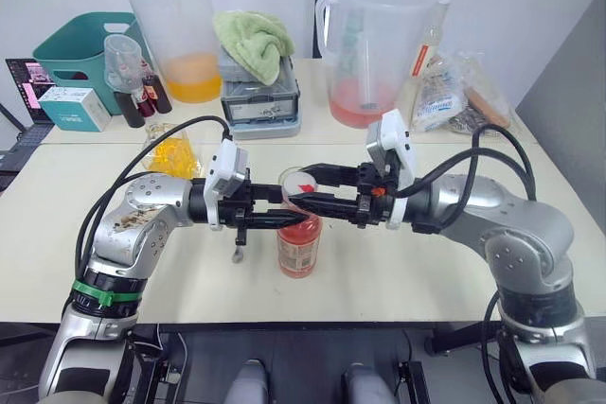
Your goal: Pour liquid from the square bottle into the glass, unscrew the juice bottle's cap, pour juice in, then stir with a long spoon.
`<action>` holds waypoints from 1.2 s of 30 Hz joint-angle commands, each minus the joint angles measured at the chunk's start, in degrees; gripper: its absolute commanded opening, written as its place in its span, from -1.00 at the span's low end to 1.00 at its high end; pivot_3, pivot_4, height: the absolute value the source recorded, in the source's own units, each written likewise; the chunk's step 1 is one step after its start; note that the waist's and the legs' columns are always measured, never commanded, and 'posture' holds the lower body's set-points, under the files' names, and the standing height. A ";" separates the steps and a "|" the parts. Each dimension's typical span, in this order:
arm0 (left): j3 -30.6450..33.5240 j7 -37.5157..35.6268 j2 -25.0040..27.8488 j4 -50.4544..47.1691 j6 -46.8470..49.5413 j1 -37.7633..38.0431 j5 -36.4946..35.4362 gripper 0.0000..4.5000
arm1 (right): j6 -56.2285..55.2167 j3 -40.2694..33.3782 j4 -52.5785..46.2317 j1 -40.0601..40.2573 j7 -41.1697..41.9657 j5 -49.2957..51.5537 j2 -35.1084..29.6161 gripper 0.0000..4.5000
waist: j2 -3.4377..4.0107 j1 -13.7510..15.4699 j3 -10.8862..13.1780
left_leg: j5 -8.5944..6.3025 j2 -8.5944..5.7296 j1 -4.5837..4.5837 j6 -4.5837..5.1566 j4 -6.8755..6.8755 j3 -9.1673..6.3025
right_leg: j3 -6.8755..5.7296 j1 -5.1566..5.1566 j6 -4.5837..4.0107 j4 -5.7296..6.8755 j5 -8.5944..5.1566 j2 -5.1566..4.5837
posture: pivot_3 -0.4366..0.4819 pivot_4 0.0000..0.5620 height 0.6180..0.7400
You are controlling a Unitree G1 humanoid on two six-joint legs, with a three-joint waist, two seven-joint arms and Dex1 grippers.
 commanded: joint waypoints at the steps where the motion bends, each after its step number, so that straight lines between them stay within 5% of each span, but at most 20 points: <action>1: -0.91 -2.66 0.60 0.96 -1.95 -1.41 1.06 -0.41 | -9.23 5.02 12.89 -7.47 19.88 -3.57 1.51 -0.25 | 0.00 -0.23 0.00 | 0.00 0.01 0.02 0.00 0.00 0.00 | 0.00 0.00 0.00 0.01 0.00 0.00 | -0.05 -0.47 0.99; 6: -1.77 -4.81 0.49 1.84 -2.92 -1.93 1.70 -0.41 | -17.45 16.37 35.61 -22.41 44.56 -8.62 4.08 -0.25 | 0.03 -1.07 0.02 | 0.00 0.01 0.01 0.00 -0.03 -0.01 | -0.01 0.00 0.00 -0.02 0.00 0.01 | -0.05 -0.47 0.99; 11: -1.90 -5.51 0.13 1.96 -3.33 -2.20 2.32 -0.41 | -24.53 26.82 45.86 -31.10 45.67 -5.15 4.03 -0.25 | 0.03 -1.14 0.02 | 0.00 0.02 -0.02 -0.01 -0.03 -0.01 | -0.04 0.02 0.00 -0.07 0.00 0.01 | -0.05 -0.47 0.99; 17: -1.57 -5.29 -0.16 1.98 -3.58 -2.24 2.64 -0.41 | -25.11 30.00 47.57 -34.02 45.67 -1.24 1.92 -0.25 | 0.03 -1.15 0.02 | 0.00 0.02 0.00 -0.01 0.01 -0.01 | -0.04 0.02 0.00 -0.02 0.00 0.01 | -0.05 -0.47 0.99; 19: -1.40 -5.15 -0.23 2.06 -3.61 -2.26 2.67 -0.41 | -24.32 27.01 47.84 -33.89 45.67 -1.79 1.98 0.20 | 0.04 -1.14 0.02 | 0.00 0.02 -0.01 -0.01 0.01 -0.01 | -0.04 0.02 0.01 -0.01 0.00 0.01 | -0.05 -0.47 0.99; 24: -1.18 -4.91 -0.37 2.00 -3.45 -2.36 2.69 -0.41 | -18.37 18.37 42.62 -31.62 45.20 -1.62 0.79 0.92 | 0.03 -0.87 0.02 | 0.01 0.01 -0.04 -0.01 0.03 -0.03 | -0.04 0.00 0.01 0.02 0.00 0.01 | -0.05 -0.47 0.99; 31: -0.62 -4.33 -0.37 1.67 -3.29 -2.08 2.38 -0.41 | -6.54 2.63 19.26 -18.32 26.98 3.38 -4.17 0.99 | 0.03 -0.04 0.01 | 0.00 0.00 -0.10 -0.01 0.06 -0.04 | -0.03 -0.01 0.01 -0.01 0.00 0.01 | -0.05 -0.47 0.99; 36: -0.13 -3.93 -0.02 1.02 -3.25 -1.14 2.15 -0.41 | 0.84 -4.65 -1.09 -4.72 3.04 4.33 -2.23 0.99 | 0.03 -0.06 0.01 | -0.01 0.00 -0.10 0.01 0.06 -0.02 | 0.00 -0.03 0.01 0.03 0.00 0.01 | -0.05 -0.47 0.99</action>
